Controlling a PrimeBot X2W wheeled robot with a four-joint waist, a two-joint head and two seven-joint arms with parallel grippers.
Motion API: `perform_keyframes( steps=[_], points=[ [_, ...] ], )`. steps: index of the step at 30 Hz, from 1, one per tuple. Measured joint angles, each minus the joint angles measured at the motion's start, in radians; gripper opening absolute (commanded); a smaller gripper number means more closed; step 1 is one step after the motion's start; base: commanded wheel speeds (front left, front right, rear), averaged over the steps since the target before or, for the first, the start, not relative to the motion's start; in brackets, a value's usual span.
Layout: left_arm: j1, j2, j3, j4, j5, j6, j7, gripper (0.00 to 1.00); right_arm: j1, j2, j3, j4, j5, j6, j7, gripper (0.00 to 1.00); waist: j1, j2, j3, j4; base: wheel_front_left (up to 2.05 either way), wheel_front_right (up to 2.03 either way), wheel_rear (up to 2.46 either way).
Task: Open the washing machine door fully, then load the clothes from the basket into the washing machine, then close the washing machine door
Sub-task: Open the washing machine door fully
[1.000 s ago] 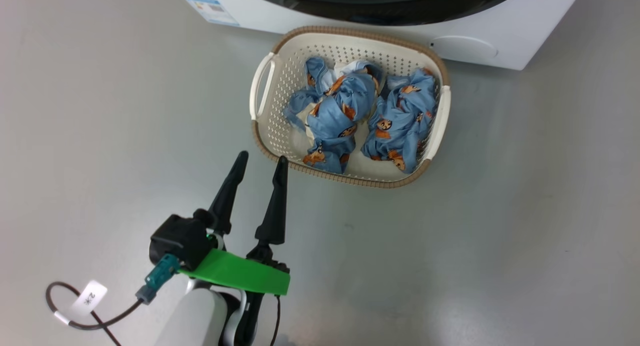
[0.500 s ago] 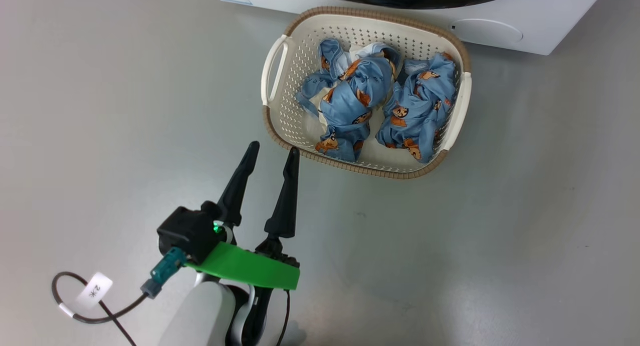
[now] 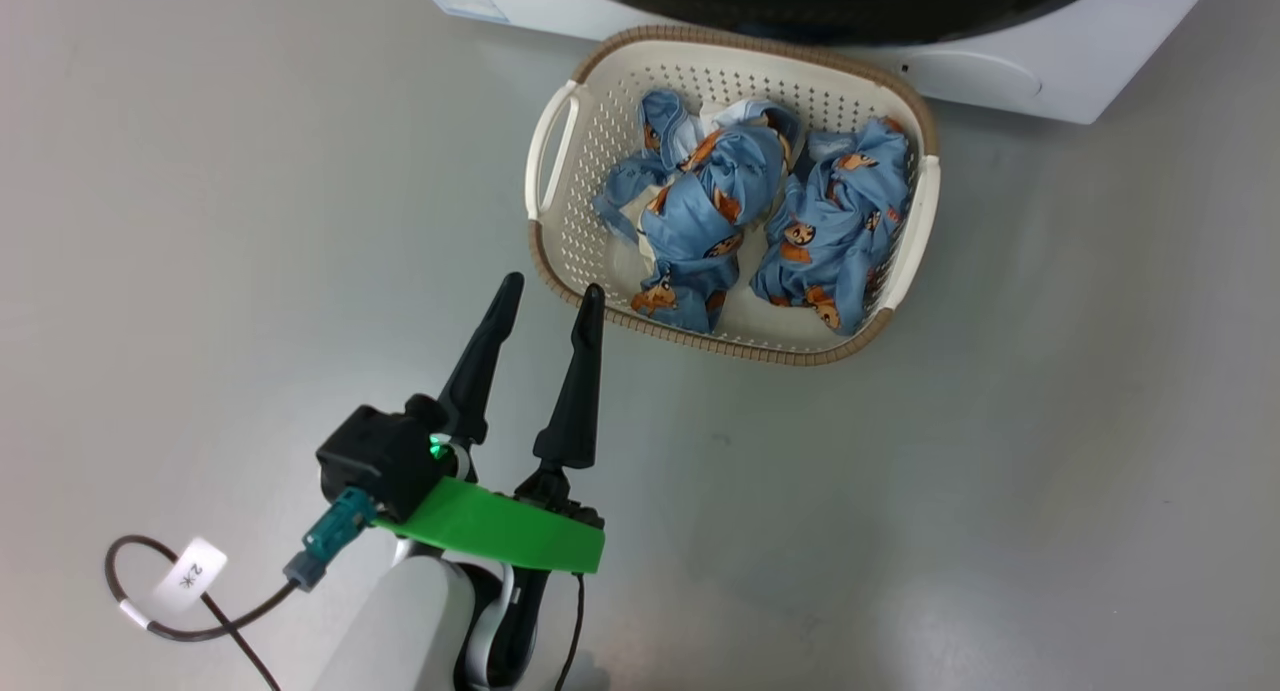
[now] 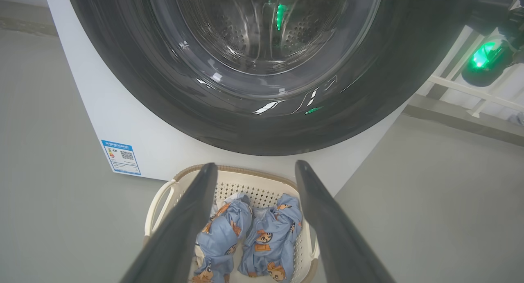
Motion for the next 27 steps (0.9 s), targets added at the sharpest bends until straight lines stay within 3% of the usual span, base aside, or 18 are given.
perform_keyframes(
  steps=[27],
  points=[
    [0.102,0.002,0.036,0.047,0.080,-0.043,0.000,1.00,0.253,0.069,0.122,-0.066,0.019,0.000,0.001,0.00,0.0000,0.0000,-0.205,-0.015,0.00,0.00,0.00]
  ],
)
